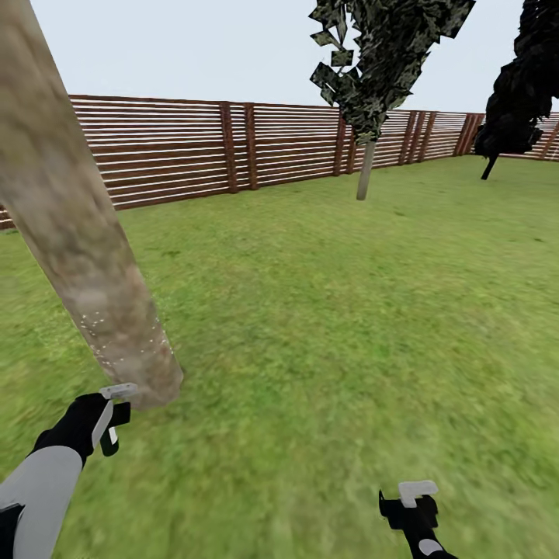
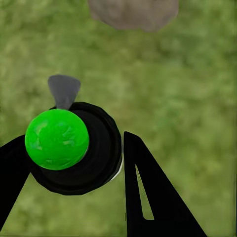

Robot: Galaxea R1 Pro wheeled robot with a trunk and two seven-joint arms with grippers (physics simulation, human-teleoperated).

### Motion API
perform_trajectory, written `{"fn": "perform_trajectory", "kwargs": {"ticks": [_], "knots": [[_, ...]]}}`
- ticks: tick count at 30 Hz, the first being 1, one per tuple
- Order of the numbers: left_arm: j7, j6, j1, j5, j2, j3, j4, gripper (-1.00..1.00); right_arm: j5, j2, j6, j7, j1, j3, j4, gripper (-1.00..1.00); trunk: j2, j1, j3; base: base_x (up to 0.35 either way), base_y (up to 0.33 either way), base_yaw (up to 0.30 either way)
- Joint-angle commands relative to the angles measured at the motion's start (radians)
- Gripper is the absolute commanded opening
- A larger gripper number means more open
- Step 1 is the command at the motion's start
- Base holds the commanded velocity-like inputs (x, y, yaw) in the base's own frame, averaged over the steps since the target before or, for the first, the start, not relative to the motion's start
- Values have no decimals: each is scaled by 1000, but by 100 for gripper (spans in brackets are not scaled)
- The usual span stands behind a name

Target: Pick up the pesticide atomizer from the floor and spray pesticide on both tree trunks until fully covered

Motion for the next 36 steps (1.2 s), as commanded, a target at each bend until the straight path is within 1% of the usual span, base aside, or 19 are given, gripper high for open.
{"fn": "perform_trajectory", "kwargs": {"ticks": [1, 8, 19, 36], "knots": [[-3, 4, -1, -11, -1, 5, -1, -100, -10, 0, -2, -1, 0, 9, 0, 100, 0, 0, -1, 189, -235, 273], [-2, 3, -1, -11, -2, 4, -1, -100, -10, 0, -2, -1, 0, 9, 0, 100, 0, 0, -1, 207, -224, 255], [-3, 2, -1, -11, -2, 5, -1, -100, -9, 0, -2, -1, 0, 9, -1, 100, 0, 0, -1, 221, -212, 42], [-2, 2, -1, -11, -2, 5, -2, -100, -9, 0, -2, -1, 0, 9, 0, 100, 0, 0, -1, 159, -233, 270]]}}
